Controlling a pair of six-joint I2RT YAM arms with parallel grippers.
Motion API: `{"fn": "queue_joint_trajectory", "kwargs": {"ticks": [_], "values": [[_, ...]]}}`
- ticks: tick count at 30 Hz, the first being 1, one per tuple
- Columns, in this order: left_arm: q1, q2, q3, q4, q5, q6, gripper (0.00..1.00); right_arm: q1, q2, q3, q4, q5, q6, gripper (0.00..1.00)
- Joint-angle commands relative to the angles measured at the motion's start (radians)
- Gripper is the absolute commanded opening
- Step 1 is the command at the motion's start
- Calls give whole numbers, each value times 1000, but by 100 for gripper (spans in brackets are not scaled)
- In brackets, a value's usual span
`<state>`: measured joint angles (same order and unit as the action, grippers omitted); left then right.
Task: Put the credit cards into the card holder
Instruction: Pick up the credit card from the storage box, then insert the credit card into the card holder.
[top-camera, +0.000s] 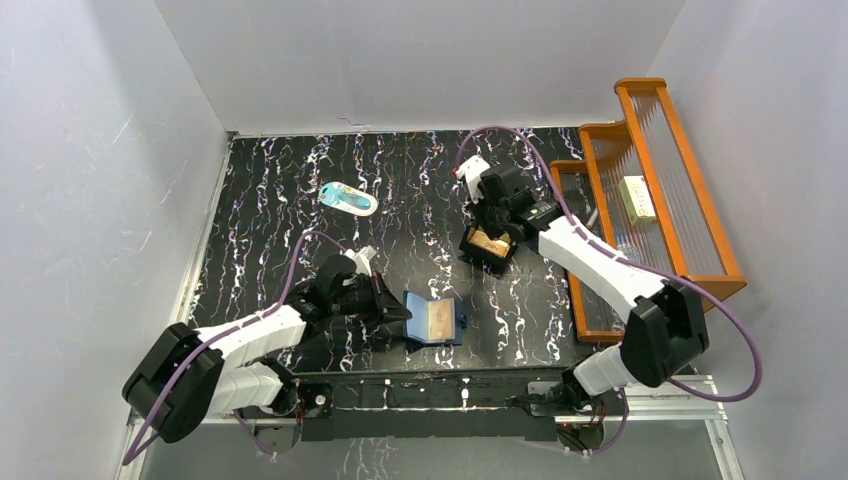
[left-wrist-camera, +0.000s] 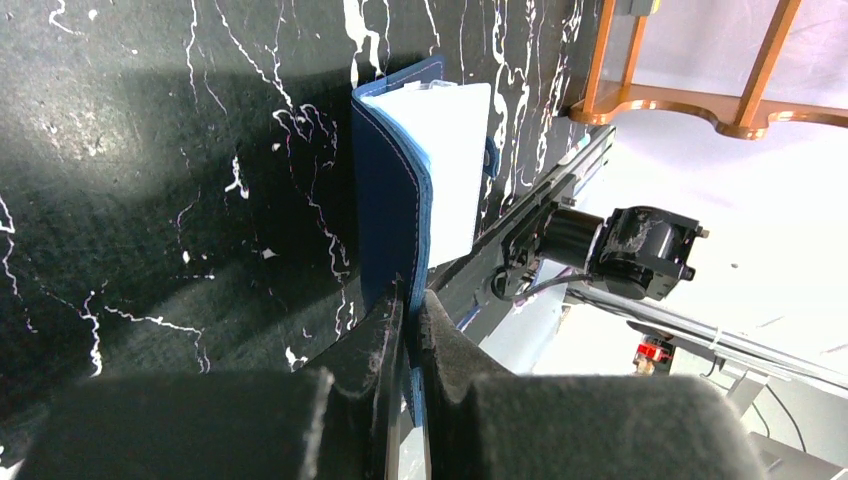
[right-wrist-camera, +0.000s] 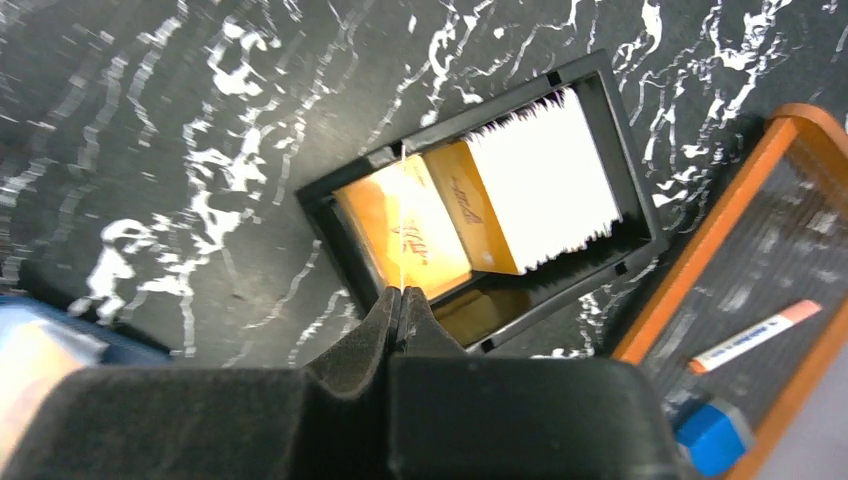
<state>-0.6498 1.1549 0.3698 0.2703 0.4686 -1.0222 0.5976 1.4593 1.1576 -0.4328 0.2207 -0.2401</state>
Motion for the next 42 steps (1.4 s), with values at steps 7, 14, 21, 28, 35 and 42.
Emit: {"fn": "queue_joint_trajectory", "kwargs": {"ticks": [7,14,21,28,35,42], "values": [[4,-11,-11,-11,-48,17,10,7,-165,-11,1,-304,624,0],[3,-47,3,-131,-95,78,18,101,-301,-295,237,-412,973,0],[3,-41,-3,-135,-100,85,20,215,-304,-472,385,-342,1149,0],[3,-33,8,-224,-142,108,27,253,-204,-535,484,-343,1133,0],[3,-26,9,-264,-157,118,25,226,-134,-624,560,-388,1096,0],[3,-22,-19,-230,-141,112,6,186,-148,-700,652,-447,1096,0]]}}
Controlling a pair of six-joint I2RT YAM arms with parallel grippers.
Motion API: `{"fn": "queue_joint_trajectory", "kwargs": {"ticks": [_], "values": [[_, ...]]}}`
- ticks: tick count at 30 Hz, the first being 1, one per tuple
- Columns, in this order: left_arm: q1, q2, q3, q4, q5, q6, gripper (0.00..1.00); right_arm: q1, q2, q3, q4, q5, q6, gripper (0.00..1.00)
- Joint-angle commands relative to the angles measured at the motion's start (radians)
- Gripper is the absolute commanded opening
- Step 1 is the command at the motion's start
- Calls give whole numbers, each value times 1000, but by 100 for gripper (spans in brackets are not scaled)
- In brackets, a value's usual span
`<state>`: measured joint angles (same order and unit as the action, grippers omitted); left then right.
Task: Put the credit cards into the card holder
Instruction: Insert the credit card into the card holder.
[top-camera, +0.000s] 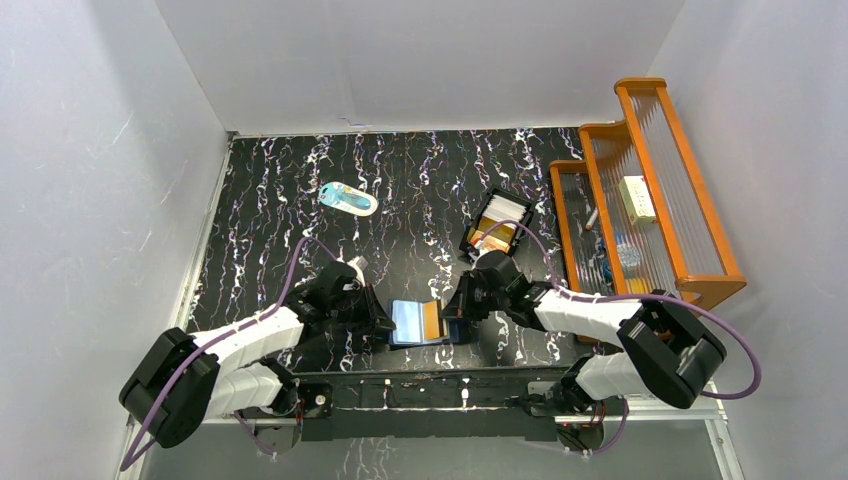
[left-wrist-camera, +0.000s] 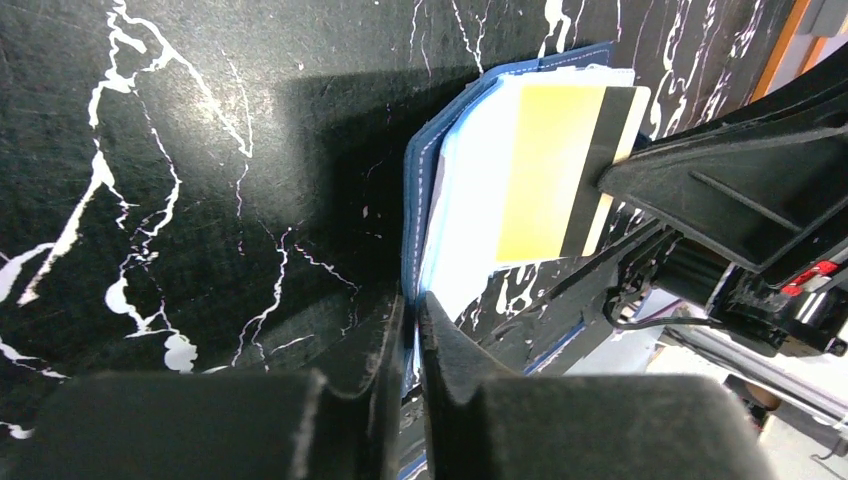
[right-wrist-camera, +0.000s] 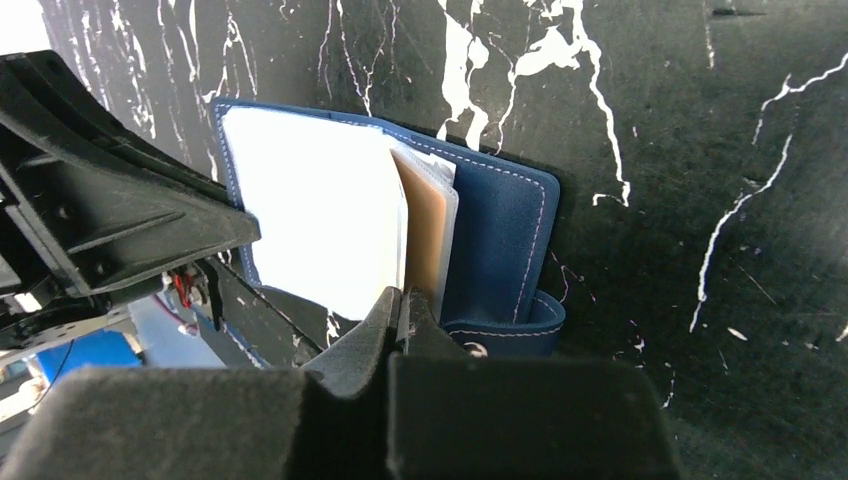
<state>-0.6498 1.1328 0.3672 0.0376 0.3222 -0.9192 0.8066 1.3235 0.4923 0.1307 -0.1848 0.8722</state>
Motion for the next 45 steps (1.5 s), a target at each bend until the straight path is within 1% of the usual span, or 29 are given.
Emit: {"fn": "queue_joint_trajectory", "kwargs": {"ticks": [1,2,7,9,11,14,17,19,21,23,26,29,38,42,44,45], "values": [[4,3,-17,5,7,11,2,-27,-9,-41,105,-53,-16,0],[3,6,-19,7,9,14,0,-27,-4,-46,118,-63,-16,0],[3,29,-25,1,0,23,0,-27,20,-65,199,-107,-4,0],[3,43,-35,0,-15,23,3,-27,32,-69,226,-114,-1,0],[2,58,-40,12,-6,20,0,-27,55,-75,266,-130,11,0],[3,68,-36,14,2,22,0,-27,69,-78,324,-160,40,0],[3,67,-40,22,4,13,0,-27,57,-91,334,-136,93,0],[3,61,-40,25,11,12,12,-27,79,-105,378,-136,126,0],[2,60,-40,26,15,13,14,-27,94,-110,392,-138,136,0],[3,59,-42,25,17,14,12,-26,103,-120,421,-141,152,0],[3,63,-41,34,25,14,4,-27,104,-131,440,-126,170,0],[3,65,-42,49,35,11,1,-27,105,-133,445,-110,176,0],[3,67,-44,64,47,8,0,-8,142,-111,446,-108,191,0],[2,76,-42,70,48,6,0,24,153,-65,372,-73,174,10],[2,78,-39,70,48,6,0,39,150,-24,286,-52,149,19],[2,79,-38,71,47,6,0,41,143,3,213,-39,132,24]]}}
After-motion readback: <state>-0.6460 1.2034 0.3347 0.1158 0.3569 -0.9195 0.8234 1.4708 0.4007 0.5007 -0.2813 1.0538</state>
